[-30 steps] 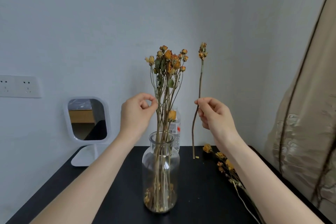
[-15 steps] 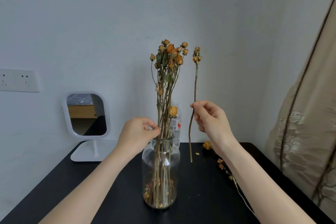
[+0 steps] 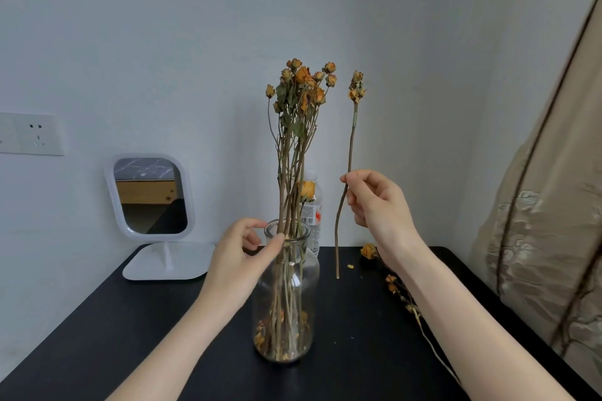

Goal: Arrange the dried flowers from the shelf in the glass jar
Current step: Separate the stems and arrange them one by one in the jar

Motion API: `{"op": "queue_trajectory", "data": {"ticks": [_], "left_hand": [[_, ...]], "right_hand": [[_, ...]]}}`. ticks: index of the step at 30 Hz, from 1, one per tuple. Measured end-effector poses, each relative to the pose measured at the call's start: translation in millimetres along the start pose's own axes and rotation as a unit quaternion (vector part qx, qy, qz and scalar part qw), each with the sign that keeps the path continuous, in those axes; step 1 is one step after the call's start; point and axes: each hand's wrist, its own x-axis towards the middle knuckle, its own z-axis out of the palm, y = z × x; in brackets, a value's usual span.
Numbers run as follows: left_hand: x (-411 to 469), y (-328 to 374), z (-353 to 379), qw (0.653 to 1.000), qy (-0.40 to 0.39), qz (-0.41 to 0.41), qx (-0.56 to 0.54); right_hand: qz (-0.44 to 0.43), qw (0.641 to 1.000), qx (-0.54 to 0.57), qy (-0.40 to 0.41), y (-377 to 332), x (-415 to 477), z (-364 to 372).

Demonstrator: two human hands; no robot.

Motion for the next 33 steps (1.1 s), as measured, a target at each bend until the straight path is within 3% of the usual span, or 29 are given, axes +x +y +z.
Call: {"op": "queue_trajectory", "data": {"ticks": [3,15,28,33], "left_hand": [[-5.3,-10.4,13.2,0.998,-0.043,-0.041,-0.004],[11.5,-22.9,39.9,0.997,-0.042,-0.058,-0.018],[24.9,-30.0,18.8,0.985,-0.148,-0.073,-0.06],[30.3,-33.9,12.4,0.977,-0.181,-0.091,-0.066]], "right_hand": [[-0.012,1.0,0.006,0.004,-3.6,1.8,1.9],[-0.078,0.996,0.022,0.024,-29.5,19.3,12.0],[-0.081,0.995,-0.03,-0.045,-11.5,15.1,32.6],[-0.076,0.988,-0.109,-0.083,-2.5,10.3,37.6]]}}
